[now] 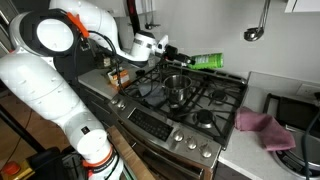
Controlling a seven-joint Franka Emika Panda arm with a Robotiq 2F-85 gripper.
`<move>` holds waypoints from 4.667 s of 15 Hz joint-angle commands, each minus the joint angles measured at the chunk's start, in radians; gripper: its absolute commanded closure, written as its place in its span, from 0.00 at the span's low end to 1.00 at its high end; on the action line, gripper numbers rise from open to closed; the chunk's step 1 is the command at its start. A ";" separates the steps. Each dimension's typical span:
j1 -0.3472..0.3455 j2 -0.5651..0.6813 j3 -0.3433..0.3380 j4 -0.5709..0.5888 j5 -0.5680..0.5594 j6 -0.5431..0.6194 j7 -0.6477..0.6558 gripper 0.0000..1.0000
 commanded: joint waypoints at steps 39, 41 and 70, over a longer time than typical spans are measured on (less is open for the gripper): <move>-0.291 -0.064 -0.402 0.140 1.318 0.293 -0.636 0.55; -0.328 -0.046 -0.438 0.158 1.438 0.275 -0.685 0.55; -0.582 0.410 -0.560 0.545 1.985 0.028 -0.944 0.55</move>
